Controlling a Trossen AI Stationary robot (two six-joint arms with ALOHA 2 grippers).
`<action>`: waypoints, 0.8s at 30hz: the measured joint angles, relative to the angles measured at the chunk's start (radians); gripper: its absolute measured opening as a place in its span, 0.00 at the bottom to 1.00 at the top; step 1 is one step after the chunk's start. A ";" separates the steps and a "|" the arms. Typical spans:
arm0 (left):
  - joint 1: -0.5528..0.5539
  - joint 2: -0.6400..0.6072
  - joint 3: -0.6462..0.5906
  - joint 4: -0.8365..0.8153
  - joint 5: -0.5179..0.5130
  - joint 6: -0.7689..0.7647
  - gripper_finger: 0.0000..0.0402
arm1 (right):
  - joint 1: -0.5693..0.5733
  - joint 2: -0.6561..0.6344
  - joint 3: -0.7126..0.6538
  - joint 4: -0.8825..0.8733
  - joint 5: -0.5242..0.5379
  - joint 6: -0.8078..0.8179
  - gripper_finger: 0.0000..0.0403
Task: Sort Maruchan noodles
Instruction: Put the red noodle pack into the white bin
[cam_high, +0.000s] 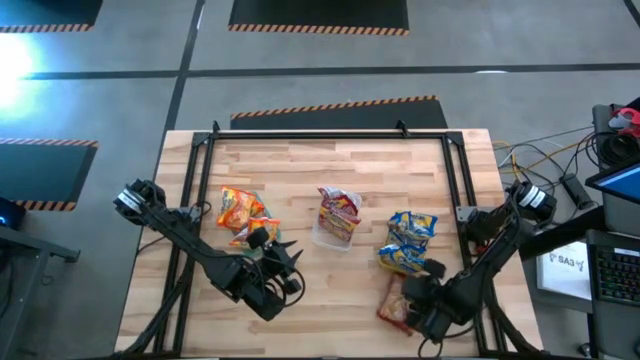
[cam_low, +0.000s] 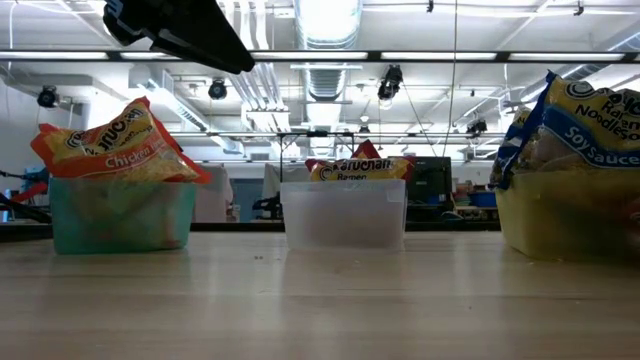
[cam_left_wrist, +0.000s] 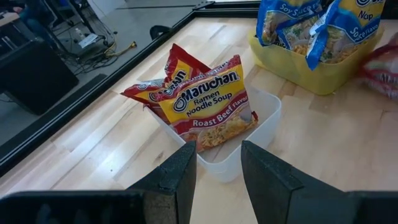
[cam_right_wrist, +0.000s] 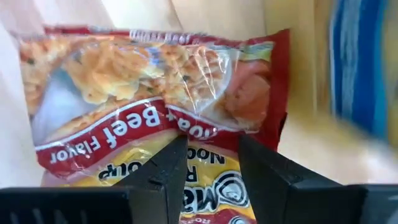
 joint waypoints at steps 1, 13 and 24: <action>0.000 0.000 0.000 0.000 0.000 0.000 0.27 | -0.004 0.000 0.002 0.013 0.024 -0.051 0.33; 0.000 0.010 0.000 0.105 0.073 -0.029 0.27 | -0.001 -0.009 0.175 0.023 -0.039 0.303 0.33; 0.001 0.155 -0.006 0.540 0.306 0.201 0.27 | 0.161 0.053 0.167 0.051 0.111 0.870 0.33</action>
